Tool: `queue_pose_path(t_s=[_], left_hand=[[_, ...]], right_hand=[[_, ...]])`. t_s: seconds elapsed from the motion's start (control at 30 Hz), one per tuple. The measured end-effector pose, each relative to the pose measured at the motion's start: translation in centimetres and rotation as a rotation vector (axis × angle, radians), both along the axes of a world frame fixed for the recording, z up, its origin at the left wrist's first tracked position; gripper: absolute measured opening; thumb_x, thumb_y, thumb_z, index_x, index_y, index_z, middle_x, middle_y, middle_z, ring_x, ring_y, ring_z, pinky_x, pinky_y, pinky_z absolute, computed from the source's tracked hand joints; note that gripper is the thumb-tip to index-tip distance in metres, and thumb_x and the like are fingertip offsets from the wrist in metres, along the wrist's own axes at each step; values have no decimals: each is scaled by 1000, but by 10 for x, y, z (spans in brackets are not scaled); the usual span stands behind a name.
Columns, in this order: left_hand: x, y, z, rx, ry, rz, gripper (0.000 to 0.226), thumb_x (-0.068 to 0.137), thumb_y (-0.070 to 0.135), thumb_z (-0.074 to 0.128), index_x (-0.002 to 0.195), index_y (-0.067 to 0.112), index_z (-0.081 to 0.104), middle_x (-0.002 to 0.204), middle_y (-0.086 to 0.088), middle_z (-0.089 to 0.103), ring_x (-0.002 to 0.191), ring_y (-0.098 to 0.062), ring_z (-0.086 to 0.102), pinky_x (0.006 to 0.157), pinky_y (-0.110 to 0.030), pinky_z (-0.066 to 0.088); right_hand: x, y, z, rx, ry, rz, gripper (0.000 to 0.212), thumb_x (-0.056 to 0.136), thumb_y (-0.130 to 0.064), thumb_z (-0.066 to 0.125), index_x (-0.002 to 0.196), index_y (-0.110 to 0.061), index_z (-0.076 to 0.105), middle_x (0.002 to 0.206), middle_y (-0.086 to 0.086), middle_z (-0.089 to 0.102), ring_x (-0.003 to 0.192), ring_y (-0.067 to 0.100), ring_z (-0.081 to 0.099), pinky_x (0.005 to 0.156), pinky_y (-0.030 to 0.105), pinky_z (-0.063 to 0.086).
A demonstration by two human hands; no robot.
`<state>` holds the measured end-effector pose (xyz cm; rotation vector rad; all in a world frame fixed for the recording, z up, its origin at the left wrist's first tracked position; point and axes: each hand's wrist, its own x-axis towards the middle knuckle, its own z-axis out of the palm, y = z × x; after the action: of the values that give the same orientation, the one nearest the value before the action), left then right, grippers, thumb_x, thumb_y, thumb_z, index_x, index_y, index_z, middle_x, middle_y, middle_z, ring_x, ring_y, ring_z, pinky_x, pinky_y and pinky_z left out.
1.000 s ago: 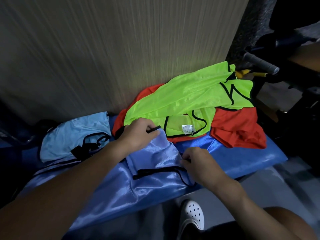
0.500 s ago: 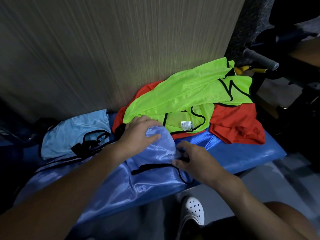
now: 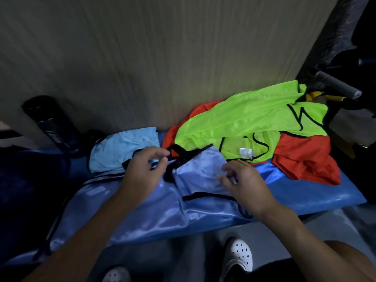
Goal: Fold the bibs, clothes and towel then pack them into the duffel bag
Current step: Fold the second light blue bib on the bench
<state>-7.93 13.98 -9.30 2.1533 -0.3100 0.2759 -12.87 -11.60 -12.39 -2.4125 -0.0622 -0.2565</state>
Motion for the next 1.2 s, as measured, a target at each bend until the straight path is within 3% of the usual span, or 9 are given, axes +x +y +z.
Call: queue_pose_path(t_s=[0.2, 0.27, 0.33, 0.47, 0.6, 0.8, 0.93, 1.03, 1.2], left_hand=[[-81, 126, -14, 25, 122, 331, 28, 84, 5, 68, 80, 33, 64, 83, 5, 68, 76, -11, 62, 79, -30, 51], [-108, 155, -22, 70, 184, 445, 41, 82, -6, 68, 74, 34, 61, 79, 2, 63, 72, -9, 59, 71, -19, 46], [-128, 175, -31, 100, 196, 544, 41, 82, -2, 69, 72, 36, 58, 77, 3, 60, 69, -8, 58, 64, -15, 43], [-152, 197, -46, 58, 230, 747, 24, 80, 12, 75, 99, 18, 62, 92, 1, 52, 79, -17, 55, 76, -39, 49], [-168, 193, -57, -115, 368, 739, 29, 81, 30, 75, 90, 22, 48, 91, -1, 51, 86, -26, 57, 78, -45, 49], [-153, 192, -71, -439, 500, 807, 55, 77, 45, 74, 101, -1, 57, 73, 8, 56, 56, -2, 53, 48, -10, 35], [-146, 182, -72, -586, 451, 892, 34, 80, 30, 79, 91, 4, 60, 64, 12, 55, 56, -2, 53, 51, -11, 39], [-142, 178, -75, -727, 442, 958, 21, 77, 24, 83, 86, 18, 65, 74, 2, 68, 68, -16, 64, 66, -33, 56], [-144, 170, -64, -820, 350, 969, 14, 79, 10, 80, 85, 18, 70, 69, 5, 69, 64, -8, 62, 64, -22, 50]], right_hand=[[20, 102, 30, 31, -94, 376, 4, 83, -13, 63, 83, -15, 66, 79, -1, 64, 76, 15, 56, 73, 30, 44], [32, 152, 41, 33, -71, 522, 5, 84, -15, 62, 85, -13, 66, 80, 1, 64, 75, 13, 56, 72, 30, 46], [44, 200, 47, -9, -13, 636, 5, 86, -12, 64, 91, -11, 66, 86, 4, 65, 81, 19, 59, 76, 34, 48], [72, 279, 45, -116, 119, 747, 16, 88, -14, 66, 102, -9, 63, 102, 8, 65, 96, 26, 60, 90, 41, 47], [94, 325, 28, -208, 291, 736, 39, 90, -20, 67, 127, -12, 57, 125, 4, 61, 116, 19, 57, 102, 33, 44], [114, 353, 4, -318, 372, 764, 51, 85, -17, 70, 134, -12, 54, 125, 4, 63, 115, 20, 60, 101, 37, 47], [119, 359, -4, -453, 321, 744, 29, 82, -25, 68, 111, -21, 66, 105, 2, 70, 99, 24, 65, 92, 42, 51], [119, 361, 2, -505, 324, 749, 3, 84, -23, 65, 85, -23, 68, 89, -1, 68, 90, 23, 63, 88, 43, 51], [118, 352, 26, -343, 358, 766, 19, 84, -13, 65, 74, -30, 65, 81, -4, 66, 80, 13, 63, 78, 29, 52]])
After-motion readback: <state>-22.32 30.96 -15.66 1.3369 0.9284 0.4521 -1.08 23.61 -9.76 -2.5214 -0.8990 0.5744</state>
